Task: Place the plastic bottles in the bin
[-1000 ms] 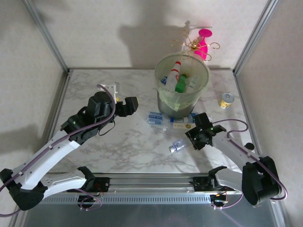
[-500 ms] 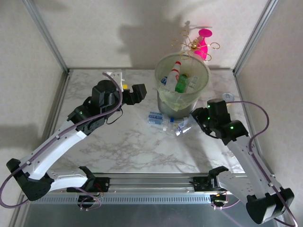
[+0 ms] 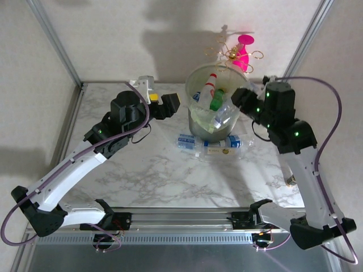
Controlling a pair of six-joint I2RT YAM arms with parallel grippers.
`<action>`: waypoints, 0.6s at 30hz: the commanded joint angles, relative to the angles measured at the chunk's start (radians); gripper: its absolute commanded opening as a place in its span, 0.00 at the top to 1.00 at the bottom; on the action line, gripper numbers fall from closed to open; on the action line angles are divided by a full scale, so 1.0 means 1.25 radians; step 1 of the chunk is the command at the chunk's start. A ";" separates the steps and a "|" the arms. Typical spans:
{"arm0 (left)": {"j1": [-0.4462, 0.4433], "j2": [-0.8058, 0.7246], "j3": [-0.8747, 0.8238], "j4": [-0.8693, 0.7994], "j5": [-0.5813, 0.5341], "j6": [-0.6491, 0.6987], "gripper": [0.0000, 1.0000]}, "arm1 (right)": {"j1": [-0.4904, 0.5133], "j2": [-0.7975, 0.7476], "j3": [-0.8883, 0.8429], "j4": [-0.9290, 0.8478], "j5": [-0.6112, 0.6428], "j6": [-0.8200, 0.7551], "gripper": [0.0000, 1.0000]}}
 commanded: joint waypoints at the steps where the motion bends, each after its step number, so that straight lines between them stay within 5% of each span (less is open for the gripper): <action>1: -0.003 -0.023 -0.010 0.031 0.009 0.018 0.10 | -0.004 0.074 0.101 0.020 0.098 -0.076 0.56; 12: -0.003 -0.096 -0.069 0.023 -0.021 0.051 0.09 | -0.006 0.418 0.462 -0.199 0.248 -0.096 0.55; 18: -0.001 -0.127 -0.089 0.006 -0.045 0.062 0.09 | -0.007 0.477 0.449 -0.265 0.218 -0.100 0.55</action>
